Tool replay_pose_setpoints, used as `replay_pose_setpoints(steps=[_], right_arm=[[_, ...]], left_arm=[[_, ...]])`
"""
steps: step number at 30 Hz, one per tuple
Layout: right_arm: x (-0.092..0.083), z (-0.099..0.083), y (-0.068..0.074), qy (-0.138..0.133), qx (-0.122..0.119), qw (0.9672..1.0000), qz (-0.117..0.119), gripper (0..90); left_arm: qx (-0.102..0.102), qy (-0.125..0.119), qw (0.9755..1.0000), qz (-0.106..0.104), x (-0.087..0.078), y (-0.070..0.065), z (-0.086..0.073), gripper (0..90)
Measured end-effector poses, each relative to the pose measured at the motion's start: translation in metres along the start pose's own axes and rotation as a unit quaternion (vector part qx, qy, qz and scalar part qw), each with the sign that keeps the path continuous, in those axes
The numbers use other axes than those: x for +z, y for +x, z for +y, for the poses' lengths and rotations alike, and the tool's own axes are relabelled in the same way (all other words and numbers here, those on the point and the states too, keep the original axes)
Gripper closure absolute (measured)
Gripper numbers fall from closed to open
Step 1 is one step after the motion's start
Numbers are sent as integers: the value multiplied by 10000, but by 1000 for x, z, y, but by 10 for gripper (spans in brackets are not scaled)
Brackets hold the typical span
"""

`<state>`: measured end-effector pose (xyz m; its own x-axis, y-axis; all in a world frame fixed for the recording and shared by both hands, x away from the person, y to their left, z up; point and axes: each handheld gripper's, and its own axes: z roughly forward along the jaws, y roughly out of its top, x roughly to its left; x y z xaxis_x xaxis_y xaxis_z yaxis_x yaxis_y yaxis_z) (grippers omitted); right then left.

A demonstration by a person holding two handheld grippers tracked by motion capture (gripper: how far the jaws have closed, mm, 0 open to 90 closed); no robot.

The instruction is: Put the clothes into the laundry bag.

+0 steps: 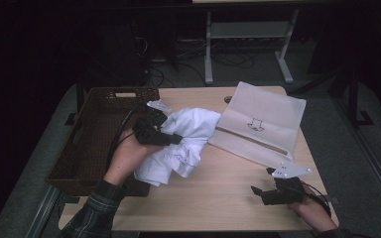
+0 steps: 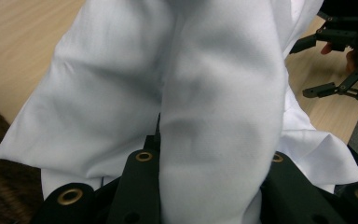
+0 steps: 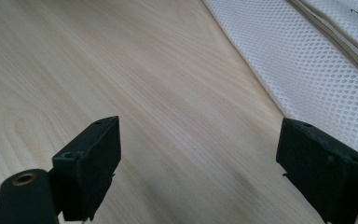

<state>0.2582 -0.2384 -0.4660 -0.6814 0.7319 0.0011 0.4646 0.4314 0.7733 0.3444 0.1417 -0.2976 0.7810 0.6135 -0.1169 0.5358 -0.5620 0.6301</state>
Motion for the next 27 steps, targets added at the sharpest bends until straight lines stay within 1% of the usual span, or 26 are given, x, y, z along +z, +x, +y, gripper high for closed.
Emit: replay_pose_setpoints(steps=[1, 2, 3, 5, 6, 7, 8, 9, 10, 11, 12, 13, 14, 15, 16, 17, 18, 19, 21, 23, 25, 27], right_arm=[[0, 0, 0, -2, -3, 10000, 2, 129], [0, 0, 0, -2, -9, 10000, 6, 129], [0, 0, 1, 4, -19, 10000, 13, 129], [0, 0, 1, 3, -38, 10000, 6, 129], [0, 0, 1, 3, -38, 10000, 6, 129], [-1, 0, 0, -12, -32, 10000, 6, 129], [-1, 0, 0, -20, -30, 10000, 3, 129], [-1, 0, 0, -20, -30, 10000, 3, 129], [-1, 0, -1, -24, -29, 10000, -4, 129], [-1, 0, -1, -20, -26, 10000, -5, 129], [-1, 0, -1, -21, -34, 10000, 0, 129], [-1, 0, -1, -21, -34, 10000, 0, 129], [-1, 0, 0, -7, -59, 10000, 9, 129], [-1, 0, 0, -6, -59, 10000, 13, 129], [-1, 0, 0, -6, -59, 10000, 13, 129], [-2, 0, 0, -9, -46, 10000, 12, 129], [-2, 0, 0, -9, -46, 10000, 12, 129], [-1, 0, 0, -16, -57, 10000, 4, 129], [-1, 0, 0, -16, -63, 10000, 8, 129], [-1, 0, 0, -16, -63, 10000, 10, 129], [-1, 0, 0, -11, -55, 10000, 10, 129], [-1, 0, -1, -15, -49, 10000, 14, 129]], left_arm=[[-7, 37, 10000, -12, 8, -4, -2, 712], [-7, 37, 10000, -12, 8, -4, -2, 712], [11, 77, 10000, -33, 17, -8, -5, 711], [13, 122, 9999, -23, 25, -12, -8, 711], [13, 122, 9999, -23, 25, -12, -8, 711], [10, 168, 9999, 3, 33, -15, -12, 710], [10, 168, 9999, 3, 33, -15, -12, 710], [8, 173, 9998, 15, 37, -16, -14, 710], [4, 203, 9998, 26, 41, -18, -16, 710], [1, 251, 9997, 48, 49, -21, -21, 710], [-3, 288, 9996, 42, 54, -22, -23, 710], [-3, 288, 9996, 42, 54, -22, -23, 710], [3, 381, 9993, 47, 62, -25, -27, 710], [9, 414, 9991, 63, 66, -26, -29, 710], [9, 414, 9991, 63, 66, -26, -29, 710], [2, 463, 9989, 63, 74, -28, -33, 710], [2, 463, 9989, 63, 74, -28, -33, 710], [-8, 529, 9986, 66, 81, -29, -38, 710], [16, 605, 9981, 103, 87, -29, -42, 709], [-6, 635, 9979, 152, 92, -28, -46, 709], [-37, 626, 9979, 149, 94, -28, -49, 708], [-63, 648, 9978, 156, 100, -27, -56, 707]])
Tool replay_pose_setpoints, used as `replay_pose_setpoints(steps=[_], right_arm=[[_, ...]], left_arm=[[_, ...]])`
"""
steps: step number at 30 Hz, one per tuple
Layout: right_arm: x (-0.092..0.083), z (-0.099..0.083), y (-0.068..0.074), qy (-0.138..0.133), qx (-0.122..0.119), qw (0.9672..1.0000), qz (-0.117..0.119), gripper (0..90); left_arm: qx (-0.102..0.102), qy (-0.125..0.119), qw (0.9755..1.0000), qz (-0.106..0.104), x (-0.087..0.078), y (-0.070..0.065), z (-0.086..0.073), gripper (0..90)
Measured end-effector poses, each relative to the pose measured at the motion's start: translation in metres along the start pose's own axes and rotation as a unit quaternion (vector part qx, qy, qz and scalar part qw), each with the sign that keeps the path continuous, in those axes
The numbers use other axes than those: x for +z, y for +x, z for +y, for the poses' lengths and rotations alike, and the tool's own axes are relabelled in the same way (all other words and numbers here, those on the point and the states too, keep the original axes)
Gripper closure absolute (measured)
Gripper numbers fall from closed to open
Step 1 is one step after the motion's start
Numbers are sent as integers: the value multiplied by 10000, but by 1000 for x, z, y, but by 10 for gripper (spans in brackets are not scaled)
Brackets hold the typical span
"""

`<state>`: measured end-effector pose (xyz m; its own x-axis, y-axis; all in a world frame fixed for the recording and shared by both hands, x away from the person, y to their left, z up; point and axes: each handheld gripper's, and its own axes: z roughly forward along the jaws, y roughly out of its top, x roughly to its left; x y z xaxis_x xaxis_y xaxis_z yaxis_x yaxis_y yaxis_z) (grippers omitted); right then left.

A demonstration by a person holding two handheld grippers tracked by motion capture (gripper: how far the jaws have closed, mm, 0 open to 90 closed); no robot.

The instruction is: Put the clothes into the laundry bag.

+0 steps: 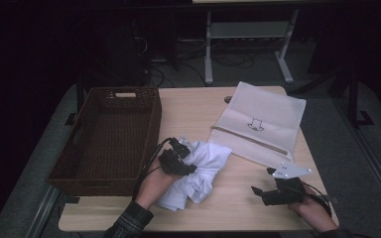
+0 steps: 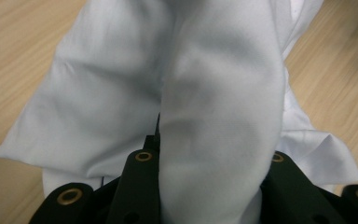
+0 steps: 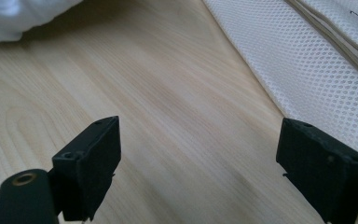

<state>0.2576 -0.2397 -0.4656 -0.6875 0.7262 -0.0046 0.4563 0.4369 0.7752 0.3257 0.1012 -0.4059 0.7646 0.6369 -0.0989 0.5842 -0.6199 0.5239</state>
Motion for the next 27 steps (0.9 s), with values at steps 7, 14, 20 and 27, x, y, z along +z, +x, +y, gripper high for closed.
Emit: replay_pose_setpoints(steps=[7, 14, 20, 27], right_arm=[[0, 1, 0, 33, 21, 10000, 57, 124], [-2, 4, -1, -5, 8, 9998, 185, 110], [-3, 10, -6, 137, 139, 9987, 468, 73], [-2, 17, -19, 147, 272, 9979, 576, 148]], left_arm=[[71, 44, 9999, -67, 10, -1, -10, 691], [159, 76, 9997, -180, 23, -1, -24, 654], [113, -44, 9994, -319, 24, 2, -29, 619], [159, -25, 9991, -388, 27, 4, -30, 603]])
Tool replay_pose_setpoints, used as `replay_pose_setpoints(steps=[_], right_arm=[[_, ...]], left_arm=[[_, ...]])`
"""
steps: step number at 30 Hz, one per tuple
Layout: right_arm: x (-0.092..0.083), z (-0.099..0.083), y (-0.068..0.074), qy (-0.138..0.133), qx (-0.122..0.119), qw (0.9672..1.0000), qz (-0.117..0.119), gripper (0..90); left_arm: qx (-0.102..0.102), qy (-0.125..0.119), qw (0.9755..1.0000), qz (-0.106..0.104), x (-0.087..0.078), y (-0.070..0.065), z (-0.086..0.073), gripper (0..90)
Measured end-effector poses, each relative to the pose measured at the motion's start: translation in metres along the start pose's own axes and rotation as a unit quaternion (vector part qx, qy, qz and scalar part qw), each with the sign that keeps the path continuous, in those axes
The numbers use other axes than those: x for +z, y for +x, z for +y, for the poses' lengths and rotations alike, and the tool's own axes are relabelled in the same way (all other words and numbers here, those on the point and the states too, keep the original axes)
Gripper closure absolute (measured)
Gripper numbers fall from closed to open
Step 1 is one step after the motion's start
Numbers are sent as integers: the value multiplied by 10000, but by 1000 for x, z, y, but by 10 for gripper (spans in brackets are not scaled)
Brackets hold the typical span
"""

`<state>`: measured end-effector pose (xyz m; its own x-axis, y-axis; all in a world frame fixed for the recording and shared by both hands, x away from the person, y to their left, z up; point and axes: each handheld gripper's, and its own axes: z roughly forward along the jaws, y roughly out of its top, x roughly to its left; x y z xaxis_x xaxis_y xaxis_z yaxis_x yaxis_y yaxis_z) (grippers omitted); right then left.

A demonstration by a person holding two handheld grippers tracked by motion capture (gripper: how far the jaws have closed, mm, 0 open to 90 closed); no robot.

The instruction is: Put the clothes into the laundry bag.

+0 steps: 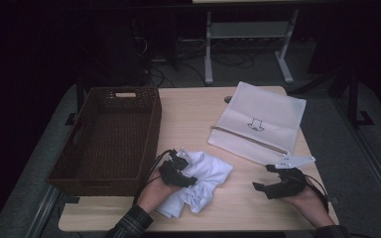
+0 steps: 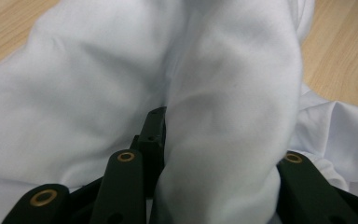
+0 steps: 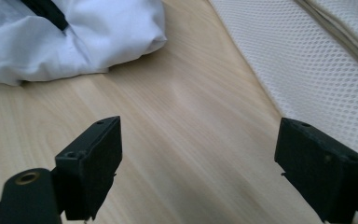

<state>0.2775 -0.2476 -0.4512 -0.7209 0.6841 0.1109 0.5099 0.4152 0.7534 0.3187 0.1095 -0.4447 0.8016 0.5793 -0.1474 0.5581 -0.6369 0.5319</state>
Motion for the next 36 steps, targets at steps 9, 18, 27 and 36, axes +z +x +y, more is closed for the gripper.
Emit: replay_pose_setpoints(steps=[9, 18, 27, 36], right_arm=[[2, 21, -11, -96, -36, 9999, -31, 206], [14, 49, -26, -76, -204, 9997, -88, 239], [21, 75, -47, -303, -158, 9994, -73, 245], [30, 99, -67, -288, -63, 9995, 87, 309]], left_arm=[[44, 53, 10000, 32, 1, -1, 1, 591], [-34, 3, 10000, -73, 2, 2, 1, 585], [20, -11, 10000, -95, 2, 3, 0, 587], [76, 49, 10000, -37, 2, 2, 1, 589]])
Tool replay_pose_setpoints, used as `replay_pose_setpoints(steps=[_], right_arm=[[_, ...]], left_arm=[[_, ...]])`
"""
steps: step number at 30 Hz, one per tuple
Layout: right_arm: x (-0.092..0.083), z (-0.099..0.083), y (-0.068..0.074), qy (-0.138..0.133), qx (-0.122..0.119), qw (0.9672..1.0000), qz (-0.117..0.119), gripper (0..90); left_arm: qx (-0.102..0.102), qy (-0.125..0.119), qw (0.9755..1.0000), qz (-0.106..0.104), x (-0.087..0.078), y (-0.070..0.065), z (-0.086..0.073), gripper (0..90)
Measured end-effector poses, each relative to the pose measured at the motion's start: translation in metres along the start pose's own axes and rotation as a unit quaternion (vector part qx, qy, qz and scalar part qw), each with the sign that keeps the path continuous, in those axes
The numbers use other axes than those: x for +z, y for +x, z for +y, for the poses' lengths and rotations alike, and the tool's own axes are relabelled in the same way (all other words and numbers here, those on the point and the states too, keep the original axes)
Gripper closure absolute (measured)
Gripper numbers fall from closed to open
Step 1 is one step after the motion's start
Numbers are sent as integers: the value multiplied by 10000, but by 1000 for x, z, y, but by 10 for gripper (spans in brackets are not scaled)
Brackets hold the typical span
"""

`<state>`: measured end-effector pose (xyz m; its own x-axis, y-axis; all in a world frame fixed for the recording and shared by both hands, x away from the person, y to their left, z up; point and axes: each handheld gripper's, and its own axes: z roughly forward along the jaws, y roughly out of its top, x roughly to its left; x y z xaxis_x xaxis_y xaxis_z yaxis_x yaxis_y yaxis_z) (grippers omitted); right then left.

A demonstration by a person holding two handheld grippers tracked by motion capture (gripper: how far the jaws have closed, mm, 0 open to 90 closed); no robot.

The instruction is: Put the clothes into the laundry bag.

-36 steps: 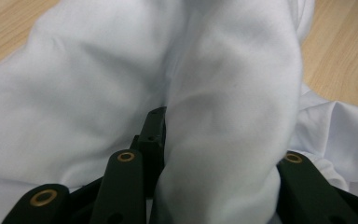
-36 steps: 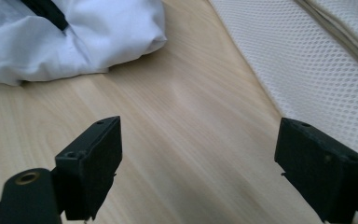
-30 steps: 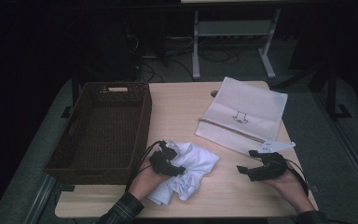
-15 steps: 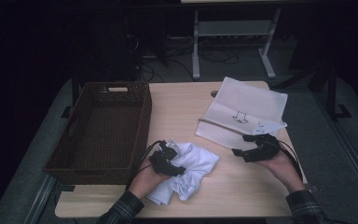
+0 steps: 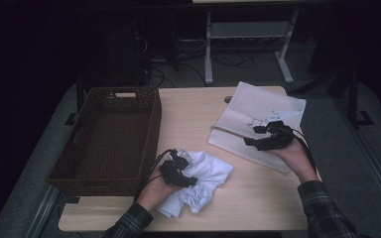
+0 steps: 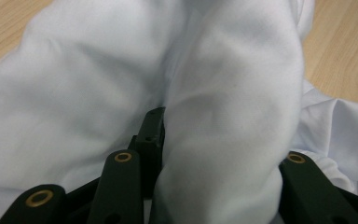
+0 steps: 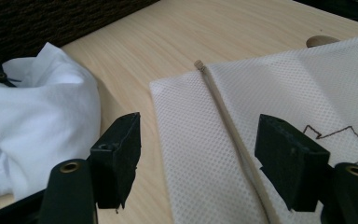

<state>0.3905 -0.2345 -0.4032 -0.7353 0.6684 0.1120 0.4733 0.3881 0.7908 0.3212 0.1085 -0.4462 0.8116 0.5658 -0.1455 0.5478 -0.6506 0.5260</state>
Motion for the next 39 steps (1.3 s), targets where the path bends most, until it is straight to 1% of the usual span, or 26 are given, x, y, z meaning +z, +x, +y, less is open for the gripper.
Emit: replay_pose_setpoints(steps=[1, 2, 3, 4, 6, 7, 8, 10, 13, 17, 19, 20, 21, 28, 34, 36, 39], right_arm=[[1, 2, -2, -11, 0, 10000, -36, 329], [2, 3, -5, -21, 24, 10000, -24, 335], [3, 4, -8, 33, 43, 10000, -55, 336], [5, 5, -10, 102, 11, 9999, -121, 336], [9, 6, -16, 150, 2, 9997, -201, 340], [12, 4, -24, 101, 60, 9996, -259, 353], [12, 4, -24, 101, 60, 9996, -259, 353], [17, 0, -32, 120, 120, 9993, -333, 359], [23, -7, -43, 226, 172, 9988, -396, 369], [31, -13, -51, 367, 179, 9982, -428, 368], [33, -16, -54, 419, 214, 9981, -400, 366], [33, -17, -55, 437, 185, 9981, -389, 367], [33, -18, -55, 476, 206, 9978, -411, 368], [37, -23, -60, 591, 243, 9973, -371, 375], [45, -27, -62, 732, 265, 9963, -363, 409], [48, -28, -62, 815, 269, 9956, -388, 420], [55, -32, -61, 993, 196, 9939, -448, 444]], left_arm=[[-24, -12, 10000, -2, 0, 0, 0, 589], [-37, -18, 10000, 0, 0, -1, 0, 588], [-40, -20, 10000, 3, 0, -1, 0, 589], [-34, -19, 10000, 3, 0, -1, 0, 588], [-29, -17, 10000, -4, 0, -1, 0, 588], [-21, -10, 10000, -9, 0, 0, 0, 588], [-8, 2, 10000, -12, 0, 0, 0, 588], [-18, -7, 10000, -13, 0, 0, 0, 589], [-16, -1, 10000, -10, 0, 0, 0, 589], [-24, -9, 10000, -2, 1, -1, 0, 590], [-23, -8, 10000, 2, 1, -1, 0, 591], [-21, -7, 10000, 6, 1, -1, 0, 591], [-10, 7, 10000, 13, 0, -1, 0, 592], [22, 19, 10000, 56, 1, -2, 1, 594], [30, 20, 10000, 71, 1, -2, 1, 595], [30, 20, 10000, 73, 1, -2, 1, 595], [40, 28, 10000, 73, 1, -2, 1, 596]])
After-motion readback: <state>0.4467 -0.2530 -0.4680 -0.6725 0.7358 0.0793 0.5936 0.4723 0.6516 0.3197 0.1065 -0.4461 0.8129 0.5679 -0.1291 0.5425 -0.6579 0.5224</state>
